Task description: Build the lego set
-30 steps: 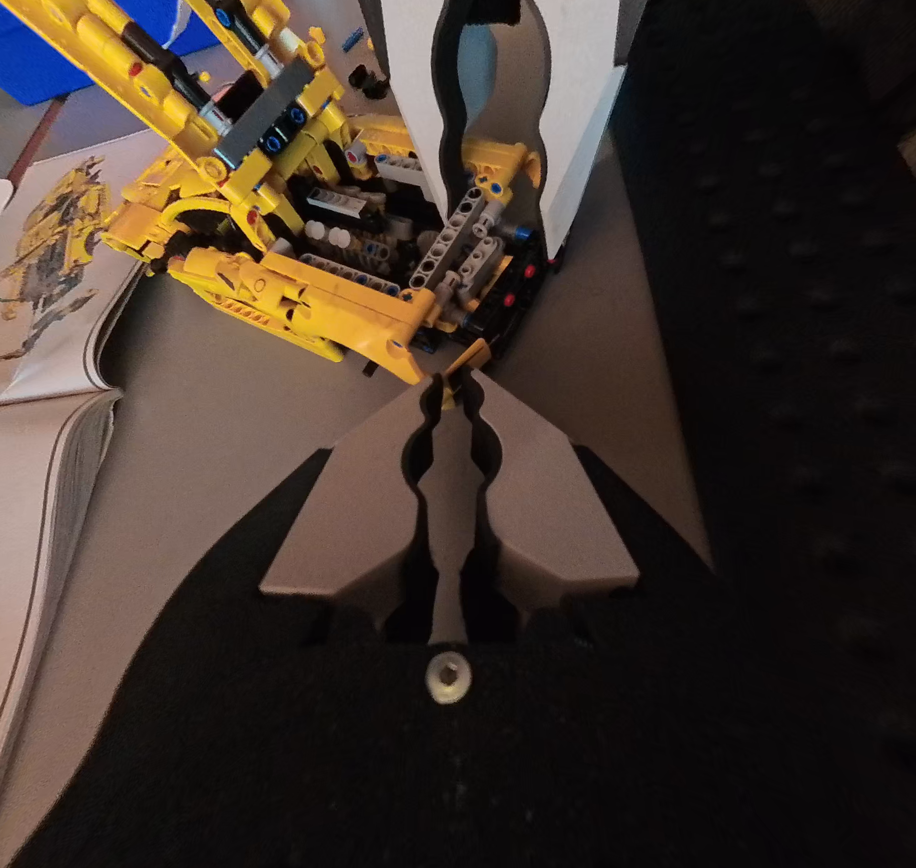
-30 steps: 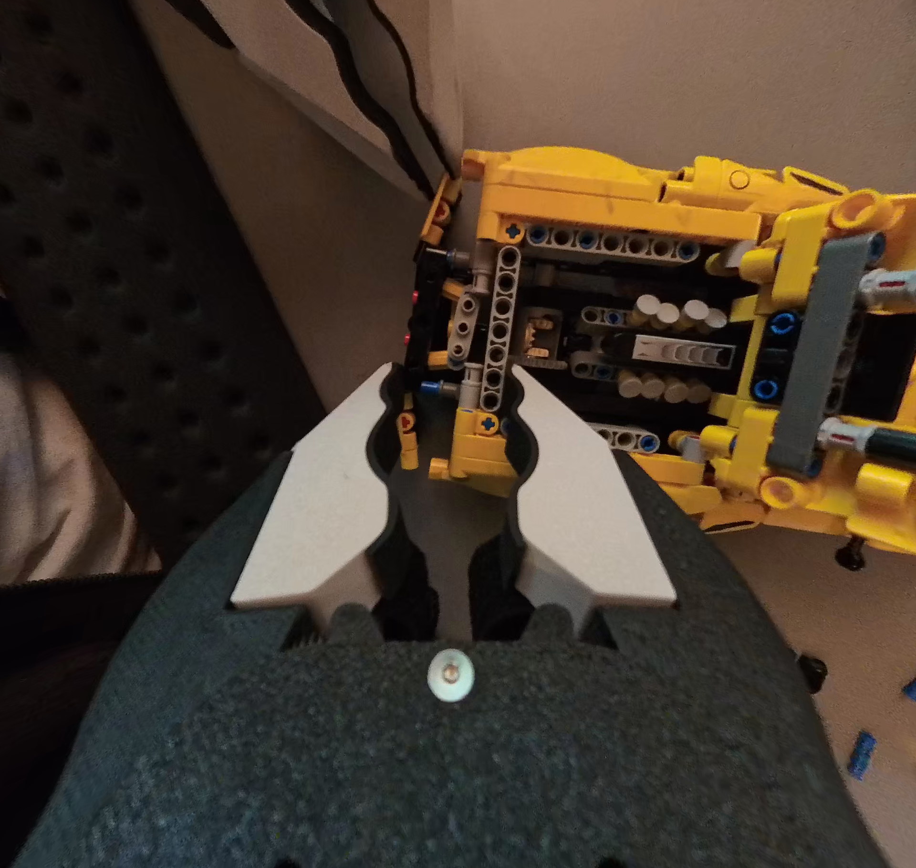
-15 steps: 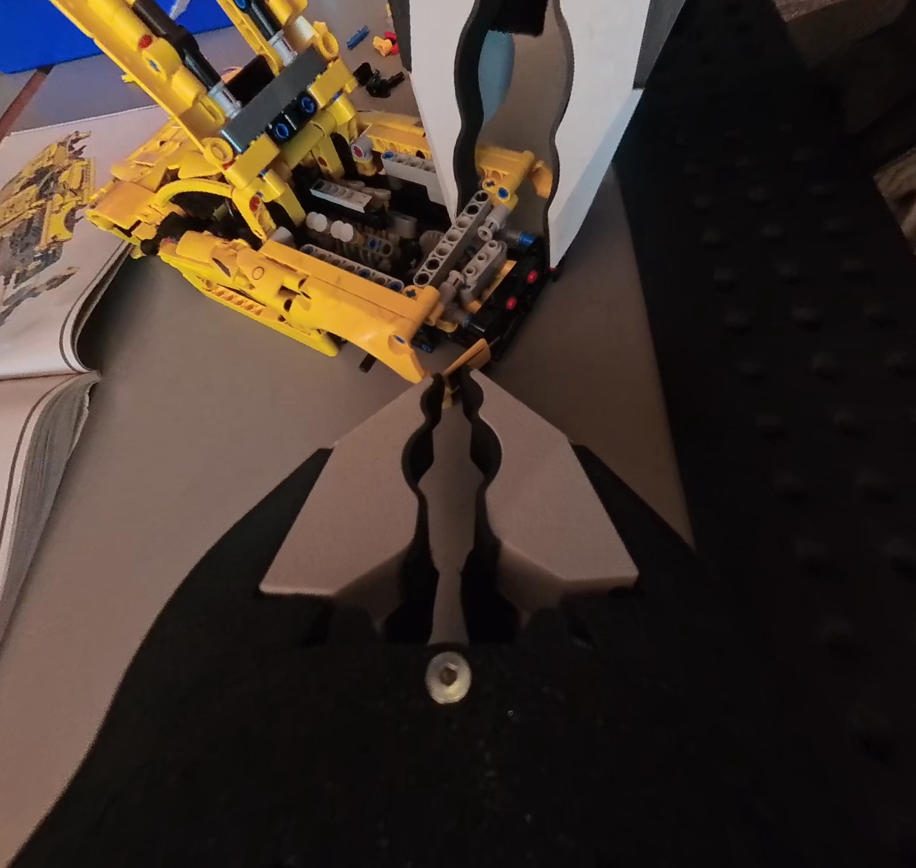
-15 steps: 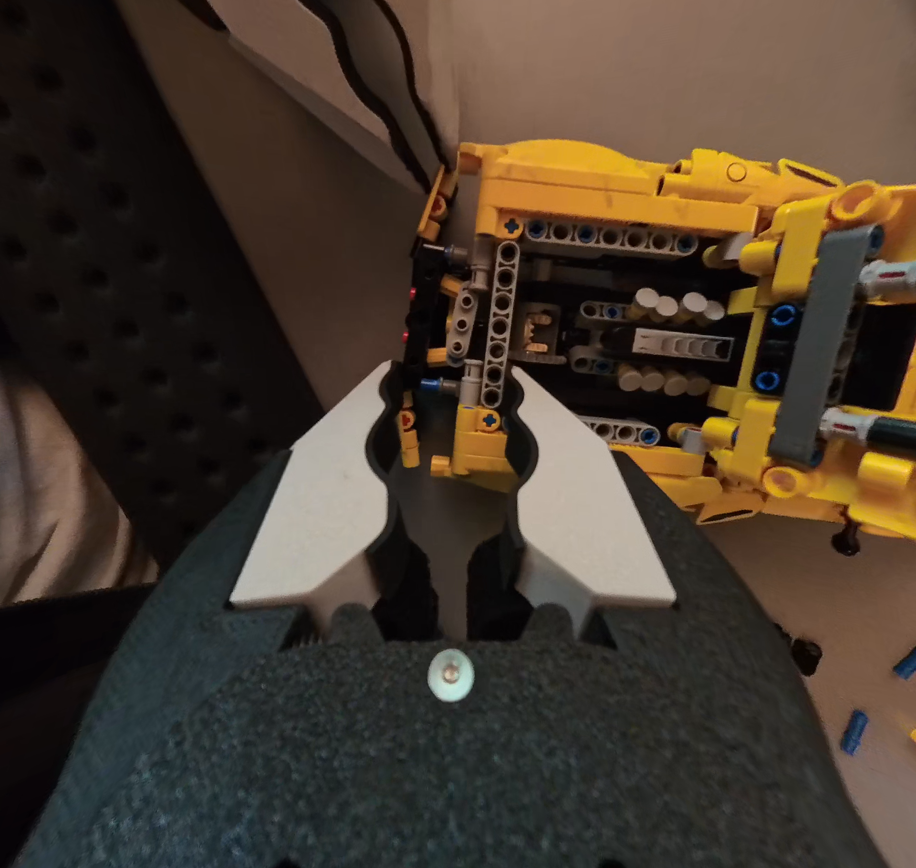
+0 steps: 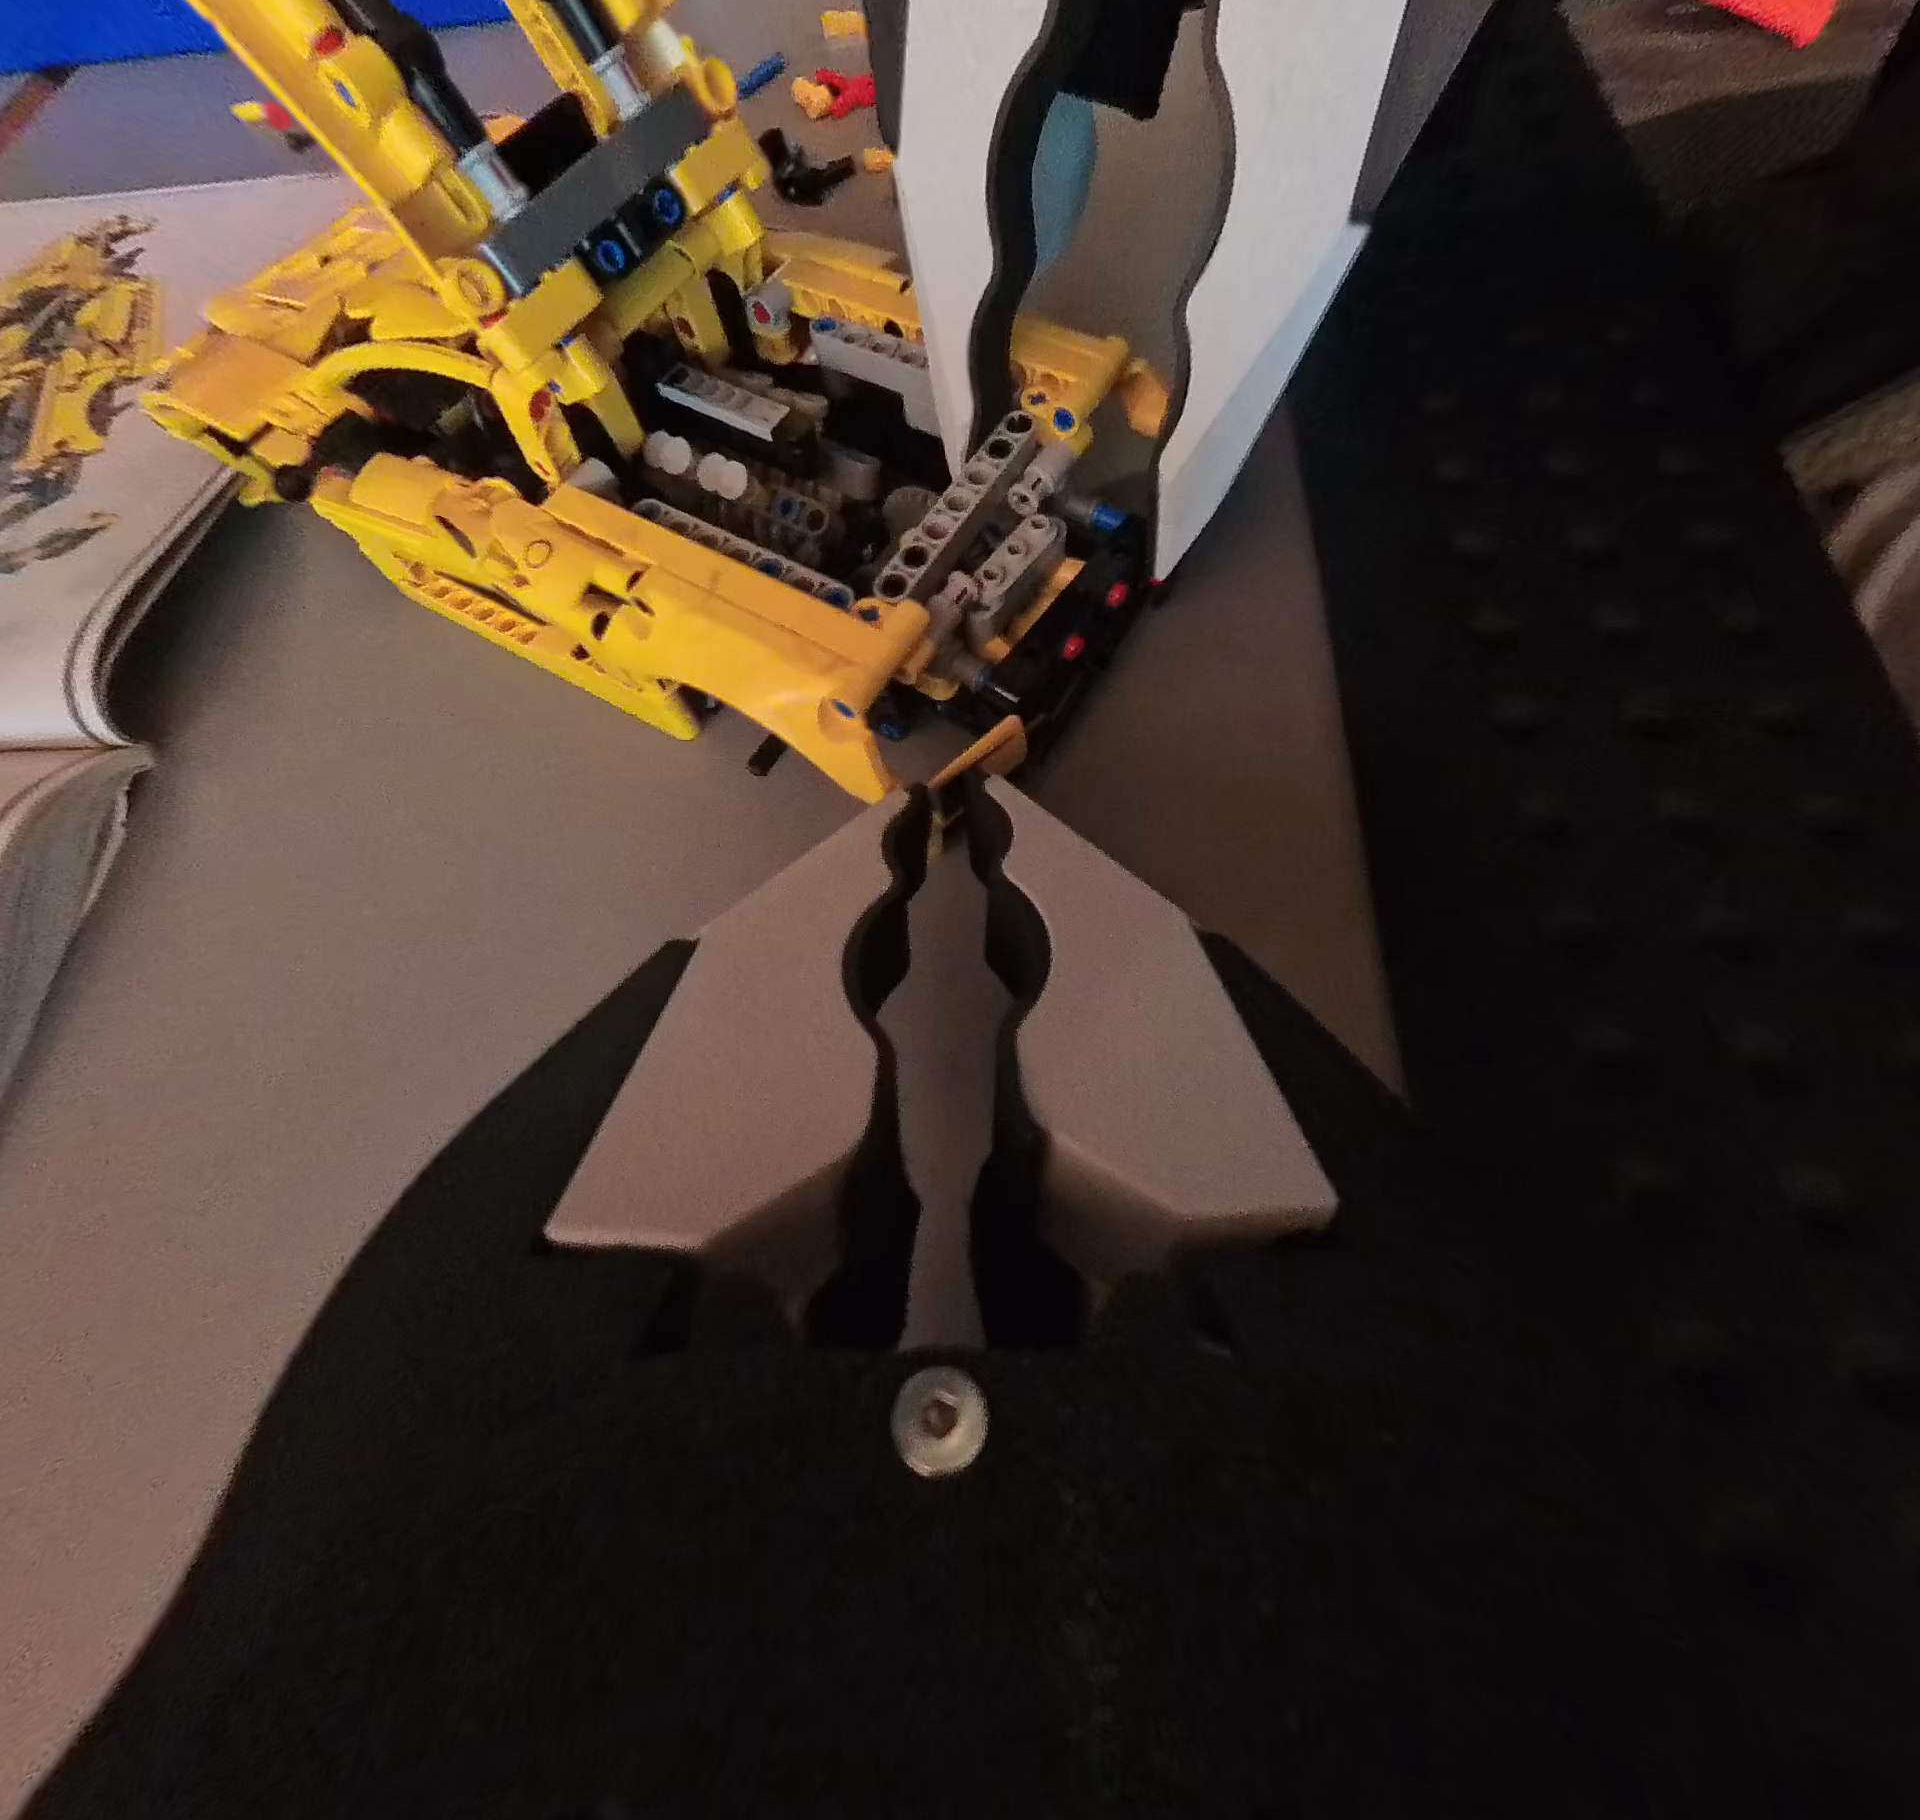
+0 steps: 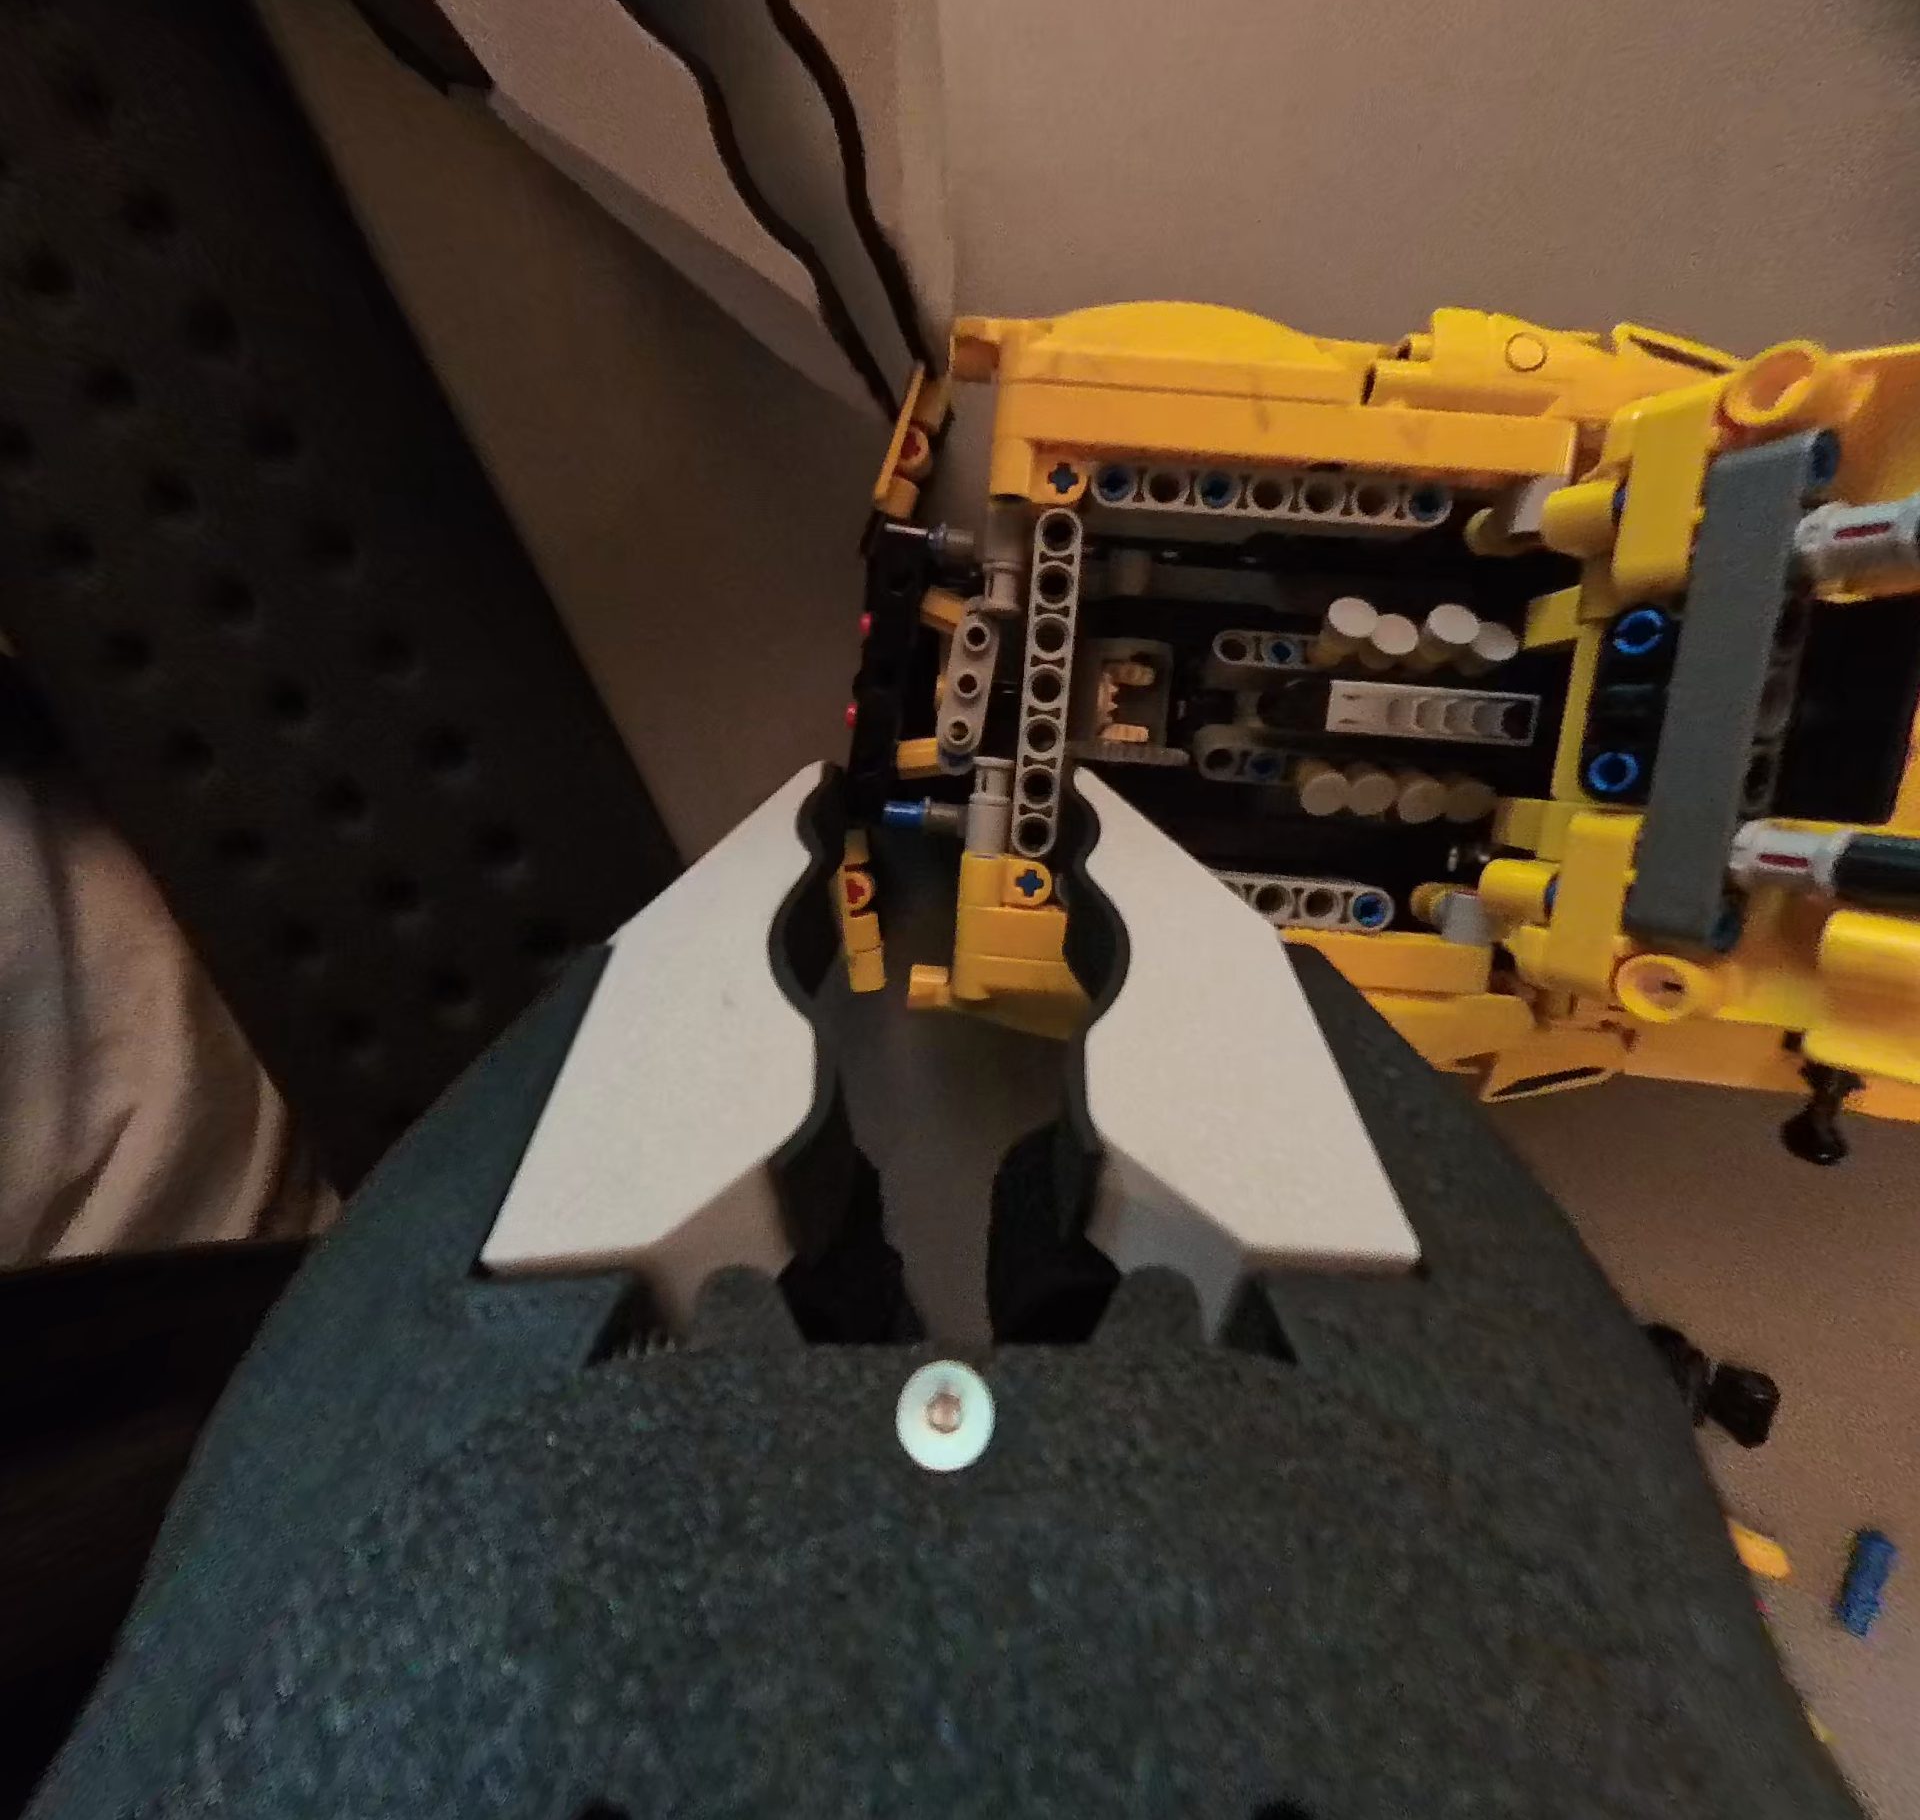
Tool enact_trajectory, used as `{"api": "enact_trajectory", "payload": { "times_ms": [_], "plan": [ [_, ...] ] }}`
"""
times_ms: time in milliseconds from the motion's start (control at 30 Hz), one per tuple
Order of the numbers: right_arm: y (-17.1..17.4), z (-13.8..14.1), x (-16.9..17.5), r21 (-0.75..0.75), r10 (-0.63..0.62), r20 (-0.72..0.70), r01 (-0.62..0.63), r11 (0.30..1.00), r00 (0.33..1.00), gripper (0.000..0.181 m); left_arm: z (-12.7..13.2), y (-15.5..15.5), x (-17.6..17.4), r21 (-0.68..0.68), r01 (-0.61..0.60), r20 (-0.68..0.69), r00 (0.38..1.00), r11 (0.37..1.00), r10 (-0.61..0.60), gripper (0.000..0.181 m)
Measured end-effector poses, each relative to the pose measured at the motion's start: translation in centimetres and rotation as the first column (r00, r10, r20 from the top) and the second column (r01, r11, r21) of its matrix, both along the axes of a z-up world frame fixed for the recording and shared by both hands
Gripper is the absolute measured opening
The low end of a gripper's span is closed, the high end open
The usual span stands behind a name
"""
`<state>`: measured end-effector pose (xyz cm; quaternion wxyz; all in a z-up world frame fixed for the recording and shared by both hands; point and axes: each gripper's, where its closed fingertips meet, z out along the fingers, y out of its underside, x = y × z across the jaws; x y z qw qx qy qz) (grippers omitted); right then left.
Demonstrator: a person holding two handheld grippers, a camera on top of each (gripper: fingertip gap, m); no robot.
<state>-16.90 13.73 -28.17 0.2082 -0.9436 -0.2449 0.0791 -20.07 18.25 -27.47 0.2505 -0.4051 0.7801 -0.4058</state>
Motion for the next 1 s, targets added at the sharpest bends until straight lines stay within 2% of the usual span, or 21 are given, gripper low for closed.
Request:
{"api": "enact_trajectory", "payload": {
  "times_ms": [233,400,567,667,767,833,900,1000],
  "plan": [
    [-0.3,0.1,-0.2,-0.012,0.018,-0.046,-0.019,1.000,0.999,0.039,0.2,-0.4,-0.5,-0.062,0.058,0.002,0.998,0.996,-0.058,0.006],
    [-0.3,0.1,-0.2,-0.009,0.035,-0.061,-0.035,0.999,0.998,0.039,0.2,-0.5,-0.6,-0.037,0.076,0.018,0.997,0.996,-0.075,0.005],
    [-0.2,0.3,0.0,0.049,0.024,0.005,-0.024,0.998,1.000,0.042,0.1,-0.3,-0.5,-0.040,0.067,0.010,0.998,0.997,-0.067,0.006],
    [0.2,2.6,-0.4,0.143,-0.017,0.015,0.015,0.990,1.000,0.048,0.2,-0.3,-0.5,-0.043,0.066,0.010,0.998,0.997,-0.065,0.006],
    [1.0,4.9,-2.3,0.249,-0.033,-0.059,0.047,0.967,0.998,0.039,1.1,0.0,-0.6,-0.046,0.071,0.073,0.995,0.996,-0.067,0.006],
    [1.5,4.1,-3.3,0.273,-0.059,-0.075,0.077,0.959,0.995,0.029,2.8,0.7,-0.6,-0.081,0.055,0.154,0.987,0.995,-0.042,0.005],
    [1.7,2.3,-3.0,0.275,-0.101,-0.025,0.104,0.956,0.995,0.030,3.8,1.8,-0.2,-0.133,0.009,0.188,0.982,0.991,0.016,0.006],
    [2.0,1.1,-2.9,0.294,-0.134,0.023,0.122,0.948,0.991,0.026,2.4,1.7,0.5,-0.142,0.005,0.108,0.994,0.990,0.011,0.018]
  ]
}}
